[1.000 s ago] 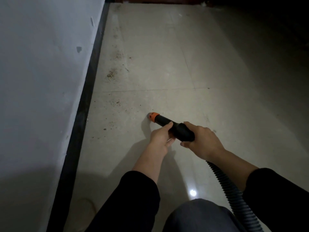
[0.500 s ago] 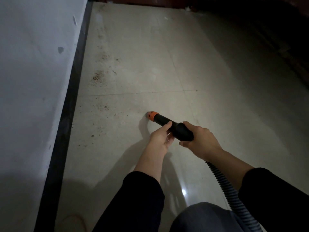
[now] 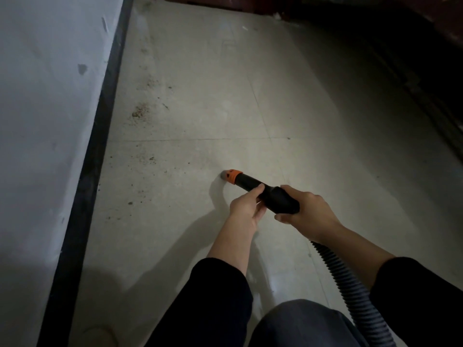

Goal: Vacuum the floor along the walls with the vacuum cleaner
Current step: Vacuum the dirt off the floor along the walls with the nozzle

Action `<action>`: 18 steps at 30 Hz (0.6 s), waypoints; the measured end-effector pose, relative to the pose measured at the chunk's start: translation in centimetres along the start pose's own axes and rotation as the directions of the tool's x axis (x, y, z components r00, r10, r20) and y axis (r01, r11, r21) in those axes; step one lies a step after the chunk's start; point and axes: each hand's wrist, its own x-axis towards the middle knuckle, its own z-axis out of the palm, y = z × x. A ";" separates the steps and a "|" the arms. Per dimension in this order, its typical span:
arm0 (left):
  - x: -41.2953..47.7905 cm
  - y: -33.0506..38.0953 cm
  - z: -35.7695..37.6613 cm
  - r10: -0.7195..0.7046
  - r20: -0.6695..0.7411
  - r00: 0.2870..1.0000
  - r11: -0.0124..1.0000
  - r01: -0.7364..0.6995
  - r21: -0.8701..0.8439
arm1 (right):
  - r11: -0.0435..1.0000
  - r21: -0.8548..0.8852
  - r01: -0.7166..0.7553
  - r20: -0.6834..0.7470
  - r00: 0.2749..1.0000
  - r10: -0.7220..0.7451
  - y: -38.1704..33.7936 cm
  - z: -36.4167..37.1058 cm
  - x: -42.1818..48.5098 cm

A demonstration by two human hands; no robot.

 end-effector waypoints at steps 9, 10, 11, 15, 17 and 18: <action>0.4 2.4 -2.1 0.052 -0.054 0.997 0.996 -0.056 -0.074 | 0.996 0.029 0.085 0.036 0.996 -0.086 -2.8 0.6 2.3; 0.5 2.6 -2.2 0.057 -0.057 0.997 0.995 -0.061 -0.083 | 0.996 0.030 0.090 0.040 0.995 -0.091 -3.1 0.7 2.5; 0.6 2.8 -2.4 0.061 -0.060 0.996 0.994 -0.066 -0.091 | 0.995 0.029 0.095 0.044 0.994 -0.097 -3.4 0.7 2.8; 0.8 3.9 -2.9 0.068 -0.080 0.994 0.992 -0.076 -0.105 | 0.993 0.013 0.120 0.051 0.991 -0.121 -4.4 0.9 3.7; 0.9 4.5 -3.1 0.075 -0.083 0.994 0.990 -0.084 -0.117 | 0.992 0.022 0.127 0.054 0.990 -0.128 -4.9 1.1 4.2; 0.9 4.8 -3.1 0.077 -0.081 0.994 0.988 -0.086 -0.126 | 0.991 0.028 0.132 0.055 0.989 -0.134 -5.2 1.1 4.5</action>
